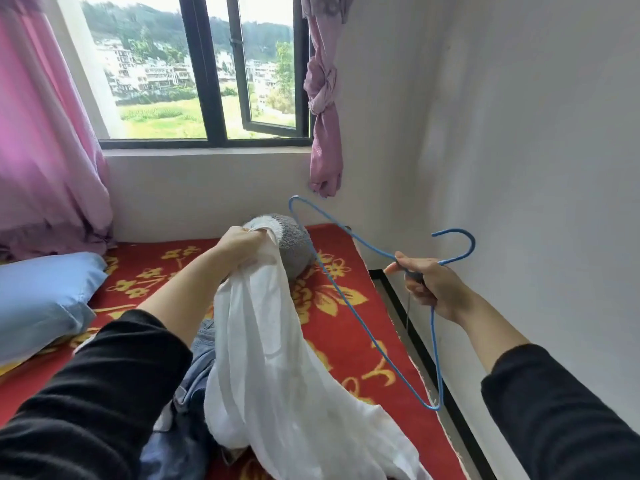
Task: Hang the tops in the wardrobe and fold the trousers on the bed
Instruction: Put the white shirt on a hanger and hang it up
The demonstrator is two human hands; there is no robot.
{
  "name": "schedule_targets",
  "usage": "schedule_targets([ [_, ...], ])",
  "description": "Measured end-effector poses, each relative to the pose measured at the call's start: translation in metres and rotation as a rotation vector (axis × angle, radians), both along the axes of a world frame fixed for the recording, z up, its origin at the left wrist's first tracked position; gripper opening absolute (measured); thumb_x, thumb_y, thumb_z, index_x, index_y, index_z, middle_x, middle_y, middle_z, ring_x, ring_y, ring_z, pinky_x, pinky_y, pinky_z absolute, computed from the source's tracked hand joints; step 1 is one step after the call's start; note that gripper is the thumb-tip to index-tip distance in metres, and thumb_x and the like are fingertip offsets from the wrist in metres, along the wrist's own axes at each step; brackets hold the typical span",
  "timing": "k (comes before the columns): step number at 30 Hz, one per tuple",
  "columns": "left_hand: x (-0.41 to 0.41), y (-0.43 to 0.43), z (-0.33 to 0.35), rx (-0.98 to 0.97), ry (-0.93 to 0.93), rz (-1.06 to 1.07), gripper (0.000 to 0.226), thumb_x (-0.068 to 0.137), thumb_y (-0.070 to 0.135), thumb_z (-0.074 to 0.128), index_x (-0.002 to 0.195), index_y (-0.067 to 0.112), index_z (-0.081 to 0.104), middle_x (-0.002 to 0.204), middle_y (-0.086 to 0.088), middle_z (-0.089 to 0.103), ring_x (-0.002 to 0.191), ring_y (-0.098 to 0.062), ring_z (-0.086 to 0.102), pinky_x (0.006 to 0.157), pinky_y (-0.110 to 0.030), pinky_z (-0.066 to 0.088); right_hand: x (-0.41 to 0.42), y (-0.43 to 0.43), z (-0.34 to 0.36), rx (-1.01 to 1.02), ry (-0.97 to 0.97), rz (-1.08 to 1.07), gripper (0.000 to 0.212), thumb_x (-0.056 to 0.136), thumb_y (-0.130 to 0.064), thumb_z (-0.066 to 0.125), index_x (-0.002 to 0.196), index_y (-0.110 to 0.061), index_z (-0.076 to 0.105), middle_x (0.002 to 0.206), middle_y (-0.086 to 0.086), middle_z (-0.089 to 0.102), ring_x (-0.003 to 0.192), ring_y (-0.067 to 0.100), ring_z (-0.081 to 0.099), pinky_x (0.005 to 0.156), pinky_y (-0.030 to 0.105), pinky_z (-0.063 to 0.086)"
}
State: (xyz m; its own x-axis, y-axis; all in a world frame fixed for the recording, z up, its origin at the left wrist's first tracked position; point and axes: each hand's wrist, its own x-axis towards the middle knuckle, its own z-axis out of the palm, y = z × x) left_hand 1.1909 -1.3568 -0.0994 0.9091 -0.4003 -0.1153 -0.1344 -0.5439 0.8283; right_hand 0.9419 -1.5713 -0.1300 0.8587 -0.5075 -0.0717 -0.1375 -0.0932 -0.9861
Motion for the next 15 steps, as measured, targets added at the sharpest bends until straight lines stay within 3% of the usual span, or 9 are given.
schedule_targets([
  [4,0.002,-0.001,0.001,-0.017,-0.053,0.010,0.028,0.089,0.033,0.051,0.082,0.009,0.065,0.074,-0.008,0.059,0.058,-0.022,0.053,0.058,-0.026,0.045,-0.011,-0.002,-0.016,0.003,0.197,0.153,0.037,0.094,-0.035,0.054,0.091,-0.002,0.071,0.053,0.001,0.024,0.045,0.011,0.017,0.042,0.021,0.015],
  [7,-0.001,-0.005,0.002,-0.018,-0.063,-0.005,0.037,0.091,0.039,0.050,0.083,0.007,0.066,0.077,-0.010,0.061,0.065,-0.023,0.057,0.066,-0.030,0.048,-0.007,0.005,-0.024,-0.017,0.286,0.211,0.035,0.094,-0.034,0.057,0.088,-0.004,0.074,0.050,0.000,0.026,0.043,0.011,0.018,0.042,0.022,0.017],
  [12,-0.024,-0.013,0.010,-0.078,0.024,-0.096,0.036,0.094,0.041,0.048,0.091,0.009,0.064,0.082,-0.008,0.062,0.069,-0.024,0.058,0.064,-0.027,0.047,0.016,0.029,-0.024,-0.189,0.258,0.087,0.037,0.096,-0.031,0.057,0.088,0.000,0.074,0.046,-0.002,0.033,0.040,0.011,0.025,0.041,0.023,0.020],
  [15,-0.046,-0.014,0.012,-0.144,0.192,-0.317,0.022,0.093,0.034,0.054,0.091,0.015,0.065,0.082,-0.006,0.063,0.064,-0.017,0.059,0.061,-0.028,0.047,0.032,0.046,-0.022,-0.193,0.195,0.088,0.034,0.096,-0.027,0.056,0.077,-0.005,0.073,0.045,-0.003,0.035,0.040,0.010,0.027,0.040,0.022,0.021],
])
